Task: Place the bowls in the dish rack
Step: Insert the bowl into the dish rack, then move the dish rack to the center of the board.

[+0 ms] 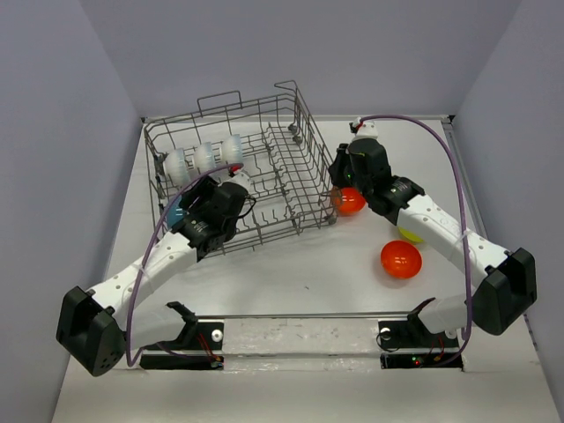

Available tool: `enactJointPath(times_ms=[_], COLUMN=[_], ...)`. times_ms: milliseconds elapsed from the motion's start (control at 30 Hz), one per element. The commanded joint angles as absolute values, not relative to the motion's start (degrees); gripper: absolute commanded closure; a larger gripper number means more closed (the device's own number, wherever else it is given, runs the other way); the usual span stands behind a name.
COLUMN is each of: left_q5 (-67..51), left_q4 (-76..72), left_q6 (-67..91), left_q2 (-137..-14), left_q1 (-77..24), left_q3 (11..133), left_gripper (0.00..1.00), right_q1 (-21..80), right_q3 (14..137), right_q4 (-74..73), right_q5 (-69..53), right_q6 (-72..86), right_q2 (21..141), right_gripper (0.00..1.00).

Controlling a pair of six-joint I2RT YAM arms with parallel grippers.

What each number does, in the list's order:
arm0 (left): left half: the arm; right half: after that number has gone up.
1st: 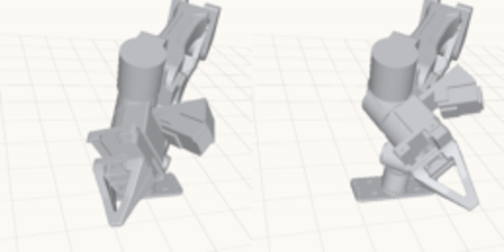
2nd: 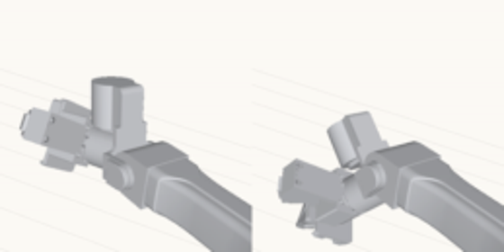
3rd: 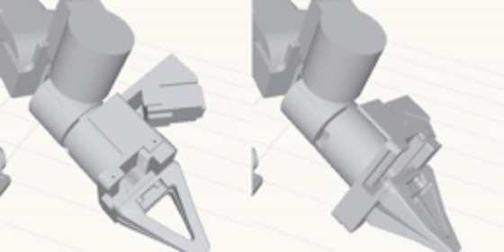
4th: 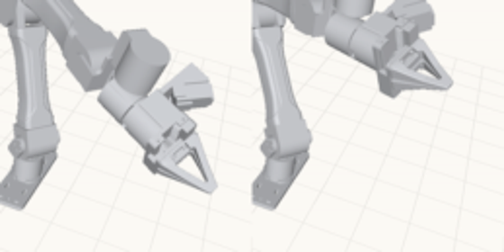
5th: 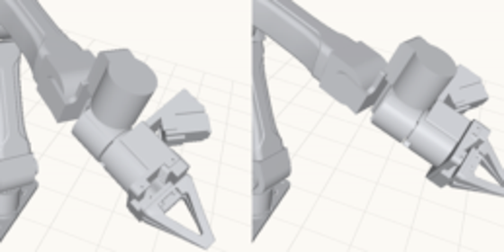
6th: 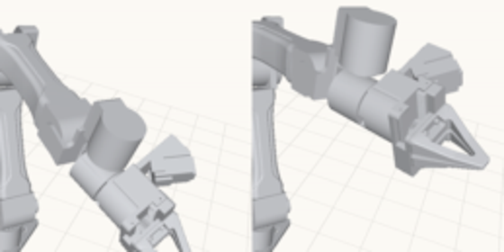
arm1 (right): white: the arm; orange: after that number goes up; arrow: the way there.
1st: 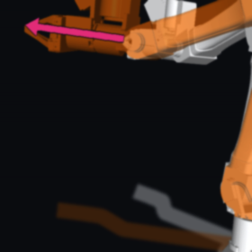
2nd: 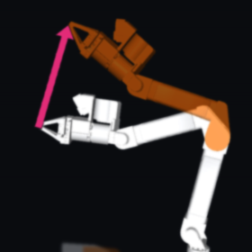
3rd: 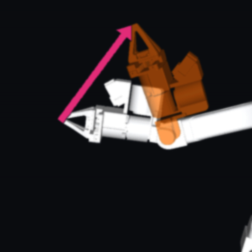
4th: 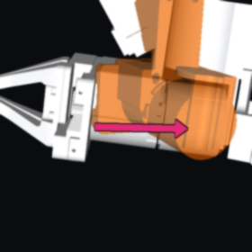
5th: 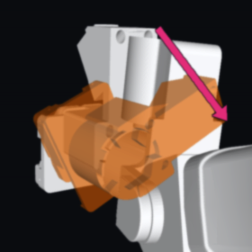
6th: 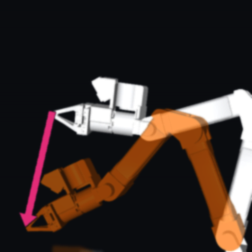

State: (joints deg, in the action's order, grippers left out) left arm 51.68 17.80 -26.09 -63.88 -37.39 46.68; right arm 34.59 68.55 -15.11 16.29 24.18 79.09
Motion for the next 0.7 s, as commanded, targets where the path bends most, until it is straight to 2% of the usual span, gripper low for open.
enactJointPath(times_ms=[0, 333, 667], left_q5=[49.40, 39.56, 40.16], left_q4=[16.17, 13.01, 13.18], left_q6=[-24.35, -21.54, -17.15], left_q2=[-62.14, -57.49, -55.81], left_q1=[-37.79, -38.23, -39.38], left_q3=[51.67, 56.86, 59.76], left_gripper=[0.33, 0.33, 0.33], right_q1=[34.80, 37.00, 40.60], right_q3=[66.97, 68.03, 67.50], right_q4=[-18.02, -19.42, -21.00], right_q5=[16.96, 18.54, 21.62], right_q6=[26.37, 27.16, 28.48], right_q2=[82.18, 82.97, 81.56], right_gripper=[0.99, 0.99, 0.99])
